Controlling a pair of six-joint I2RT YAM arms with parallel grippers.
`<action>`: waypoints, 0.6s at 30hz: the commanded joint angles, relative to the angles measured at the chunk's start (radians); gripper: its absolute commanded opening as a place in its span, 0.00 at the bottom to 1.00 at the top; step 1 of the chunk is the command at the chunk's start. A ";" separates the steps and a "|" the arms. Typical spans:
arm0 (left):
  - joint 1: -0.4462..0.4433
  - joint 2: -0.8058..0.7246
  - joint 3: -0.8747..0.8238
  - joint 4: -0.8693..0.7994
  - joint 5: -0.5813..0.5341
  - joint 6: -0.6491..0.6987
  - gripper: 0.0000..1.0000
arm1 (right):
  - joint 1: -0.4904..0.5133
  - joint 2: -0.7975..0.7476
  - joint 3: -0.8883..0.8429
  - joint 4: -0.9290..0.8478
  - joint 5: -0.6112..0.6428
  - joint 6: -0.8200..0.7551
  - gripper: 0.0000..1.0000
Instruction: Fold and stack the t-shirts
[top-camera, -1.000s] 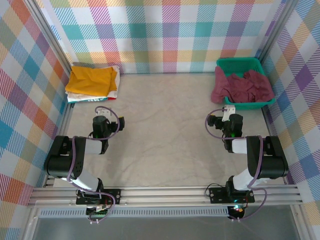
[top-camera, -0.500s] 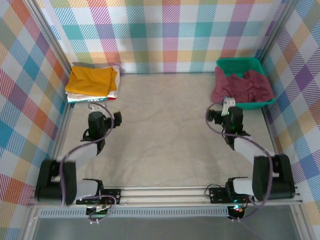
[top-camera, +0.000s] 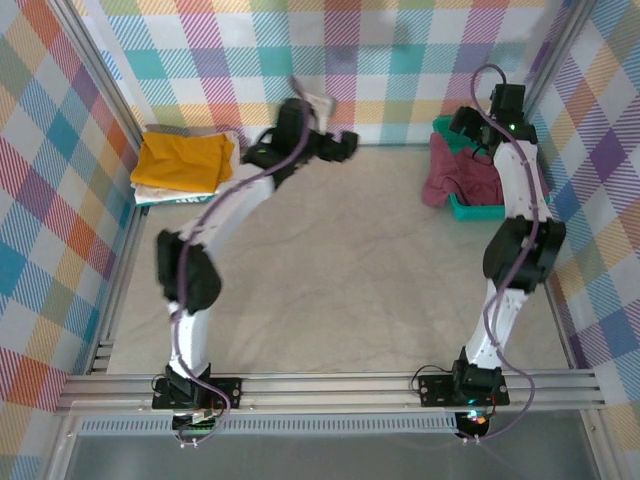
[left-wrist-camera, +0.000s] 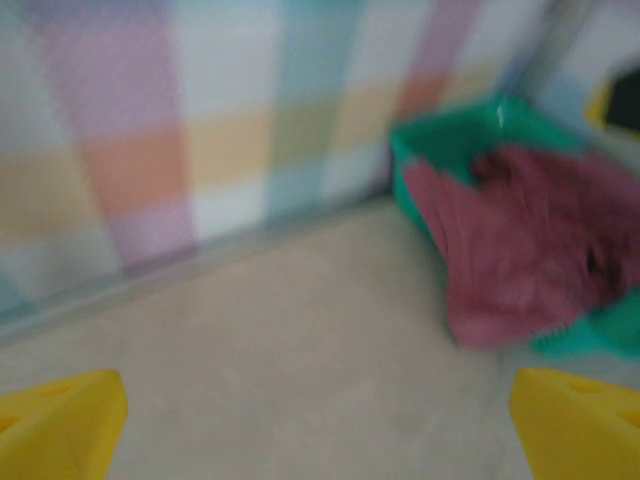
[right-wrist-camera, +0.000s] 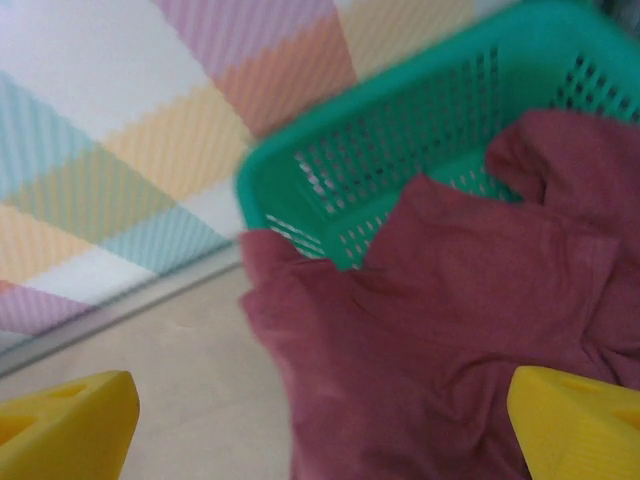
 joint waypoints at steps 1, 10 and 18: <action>-0.055 0.081 0.127 -0.197 0.102 0.025 0.98 | -0.022 0.146 0.193 -0.305 -0.066 0.035 0.97; -0.122 0.181 0.162 -0.192 0.143 0.000 1.00 | -0.074 0.340 0.314 -0.300 -0.159 0.122 0.86; -0.125 0.183 0.118 -0.186 0.122 -0.021 1.00 | -0.096 0.416 0.345 -0.277 -0.264 0.158 0.40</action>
